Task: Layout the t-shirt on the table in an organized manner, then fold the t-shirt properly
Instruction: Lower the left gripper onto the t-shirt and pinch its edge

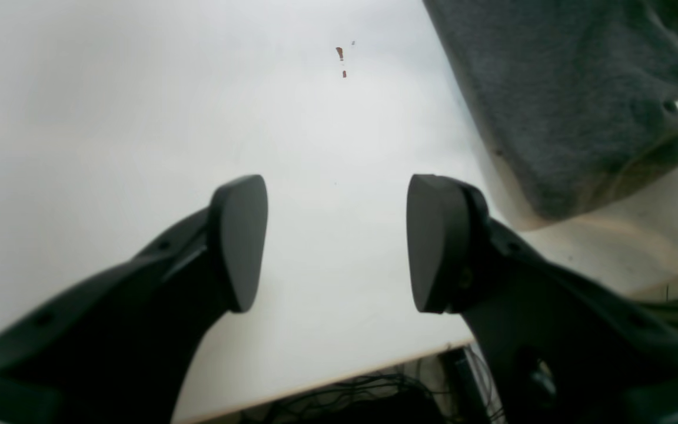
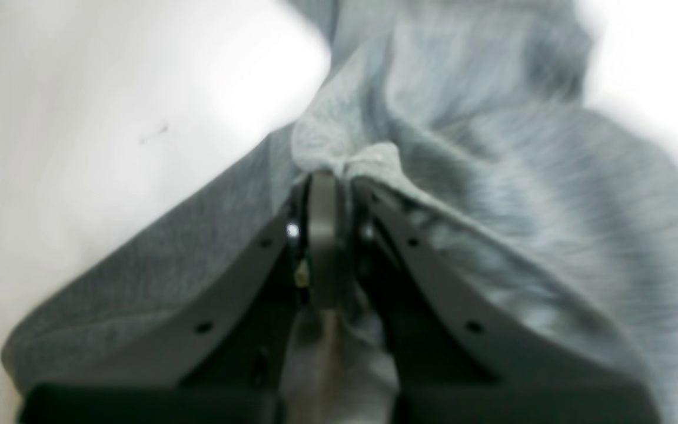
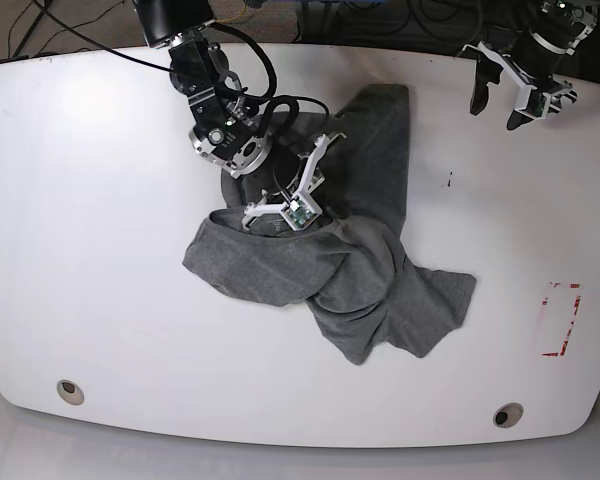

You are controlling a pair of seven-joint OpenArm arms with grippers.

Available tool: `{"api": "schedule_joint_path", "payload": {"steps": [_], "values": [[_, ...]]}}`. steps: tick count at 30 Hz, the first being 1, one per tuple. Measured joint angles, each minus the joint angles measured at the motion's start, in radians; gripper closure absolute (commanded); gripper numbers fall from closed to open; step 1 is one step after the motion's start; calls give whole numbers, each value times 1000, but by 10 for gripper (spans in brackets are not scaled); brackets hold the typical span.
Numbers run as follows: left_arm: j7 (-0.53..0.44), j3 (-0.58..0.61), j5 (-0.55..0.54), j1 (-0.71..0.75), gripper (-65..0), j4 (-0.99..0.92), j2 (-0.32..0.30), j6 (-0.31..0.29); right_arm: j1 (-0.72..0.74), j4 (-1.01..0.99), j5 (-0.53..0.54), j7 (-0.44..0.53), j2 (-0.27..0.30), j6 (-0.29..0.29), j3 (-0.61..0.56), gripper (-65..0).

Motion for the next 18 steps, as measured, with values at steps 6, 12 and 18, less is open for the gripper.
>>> {"api": "schedule_joint_path", "payload": {"steps": [6,12,18], "values": [[-3,76,5,0,-353,0,2,-8,12,141,2,-48,0,-13,31,0],[0,159,5,0,-353,0,26,-8,23,151,8,-56,5,-4,27,0],[-1,172,9,-13,-353,-34,72,-6,23,158,5,-58,19,-3,29,0]]}}
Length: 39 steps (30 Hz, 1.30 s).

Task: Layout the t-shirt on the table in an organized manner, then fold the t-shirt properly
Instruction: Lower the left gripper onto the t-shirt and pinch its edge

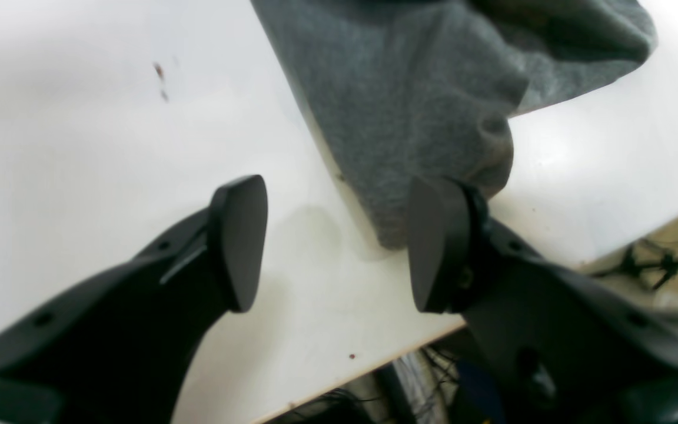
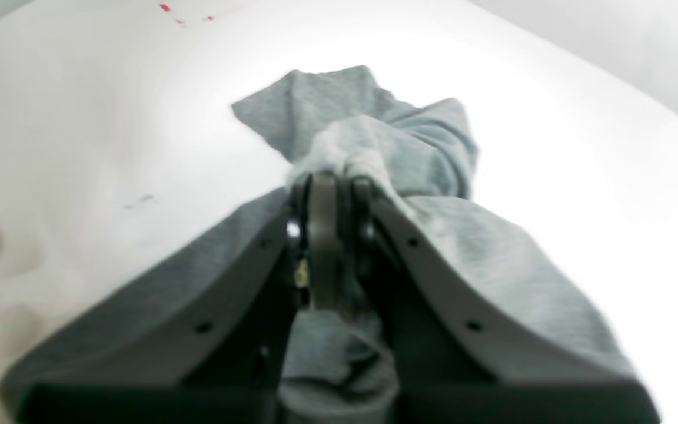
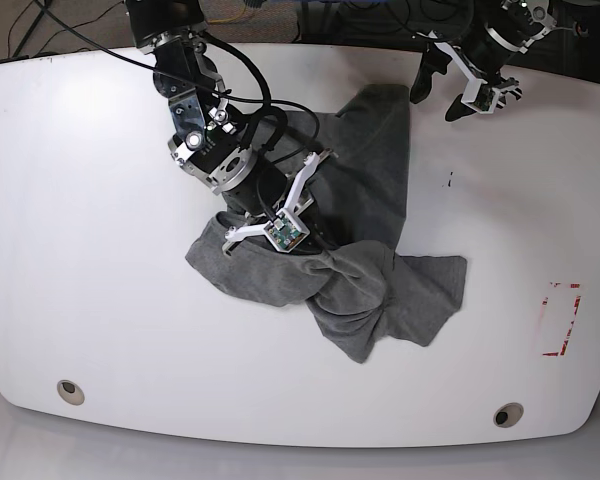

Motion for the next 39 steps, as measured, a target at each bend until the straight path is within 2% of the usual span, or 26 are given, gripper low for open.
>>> {"api": "schedule_joint_path", "payload": {"steps": [10,17,23,29,34,36,39], "values": [[107,-6,125,-76,-356,-58,73,-1,2,13,-3,2,0,0,-1,0],[116,-1,113,-119,-357,-126,80,-2,-3,14,-5,0,3,1,-1,0],[82,20,92,-150,-357,-177,92,4,-3,14,-5,1,2,0,-1,0],[73,108,82,-147,-357,-186,94,4,-3,14,-5,0,2,0,-1,0],[122,163,66,-145,-350,-185,98,-7,-3,14,-5,0,2,0,-1,0],[147,169,63,-148,-324,-182,98,-9,-3,14,-5,0,3,0,-1,0],[168,169,56,-156,-240,-179,98,-9,-3,14,-5,0,3,0,-1,0]]}}
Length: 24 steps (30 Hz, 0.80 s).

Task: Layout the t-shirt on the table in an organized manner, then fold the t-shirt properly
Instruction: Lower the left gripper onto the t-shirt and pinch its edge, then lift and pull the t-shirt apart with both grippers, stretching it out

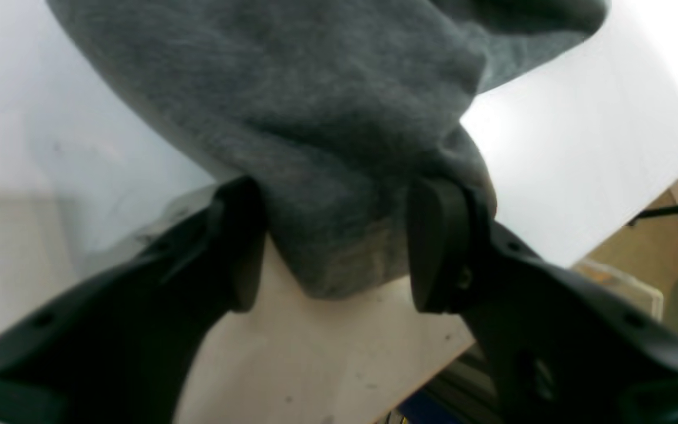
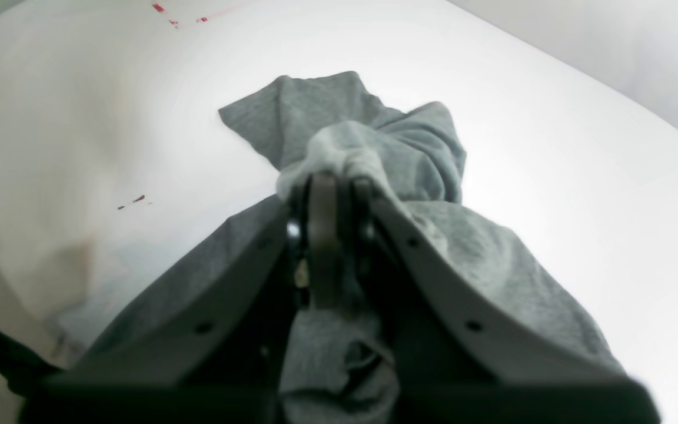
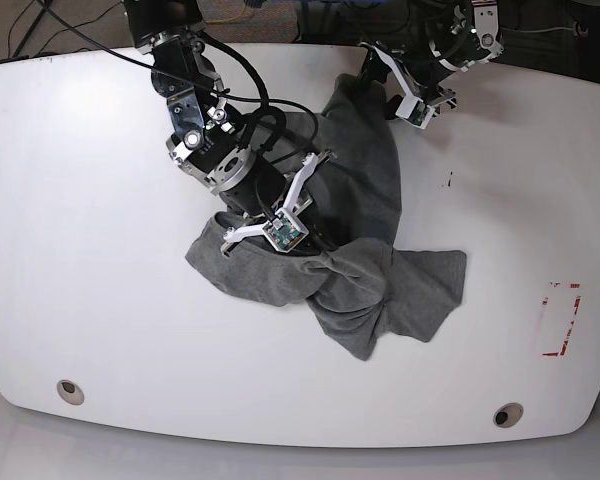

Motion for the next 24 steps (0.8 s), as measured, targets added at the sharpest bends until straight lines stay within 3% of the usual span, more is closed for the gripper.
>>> {"api": "schedule_joint_path", "payload": {"steps": [5,7,17,24], "values": [[21,0,15,-13,-43,-1,0,1,0,0,4,0,0,1,0,0],[23,0,18,-14,0,-2,-1,1,0,0,4,0,0,1,0,0],[32,-9,18,-19,-1,-3,-2,2,0,0,4,0,0,1,0,0],[54,-139,23,-38,-1,20,2,-10,9,0,46,0,0,5,46,0]]}}
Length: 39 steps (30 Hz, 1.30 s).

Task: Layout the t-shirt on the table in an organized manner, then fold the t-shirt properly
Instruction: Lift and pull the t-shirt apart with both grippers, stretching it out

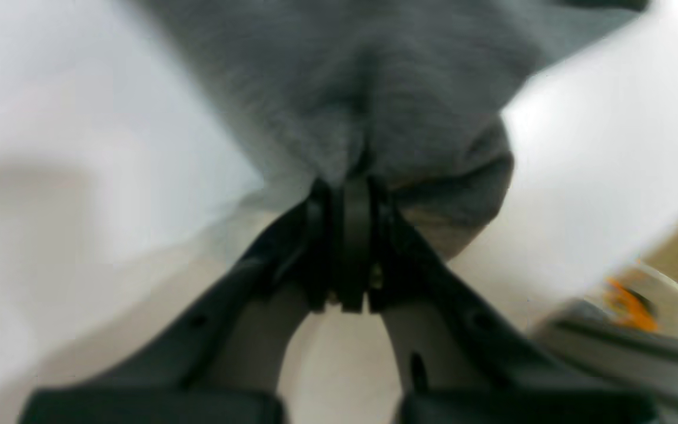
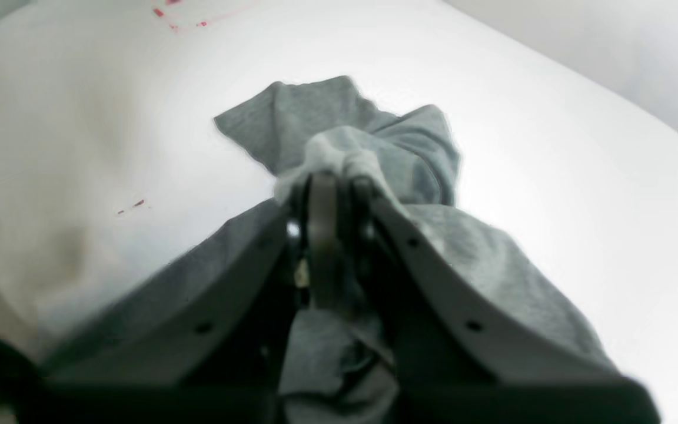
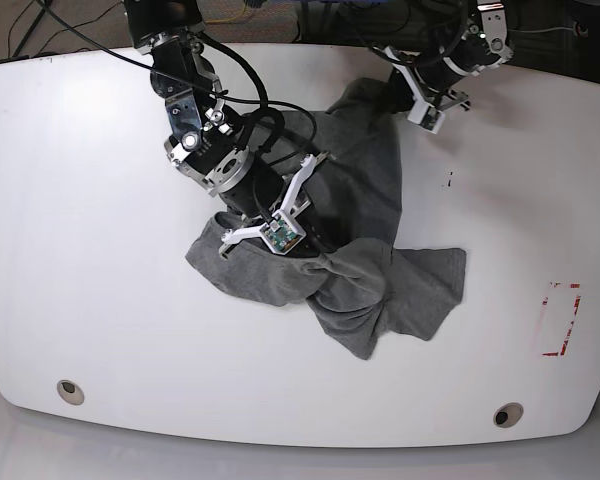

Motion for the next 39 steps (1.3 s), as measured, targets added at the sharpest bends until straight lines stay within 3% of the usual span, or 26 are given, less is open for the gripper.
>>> {"api": "schedule_joint_path", "payload": {"steps": [6,9,14,21,32,39], "values": [[23,-101,30,-47,-1,5,-19,21,35,4,191,6,16,-7,78,0],[47,-137,32,-47,-1,23,-58,18,51,6,240,5,35,-5,114,0],[105,-173,42,-68,-1,77,-122,18,85,5,240,-3,39,-15,145,0],[154,-250,29,-168,0,183,-161,18,148,-13,253,2,53,1,168,0],[323,-278,28,-442,0,196,-267,12,295,-103,250,-1,115,0,197,0],[380,-274,29,-617,0,196,-305,11,400,-188,250,-5,163,0,217,0]]}}
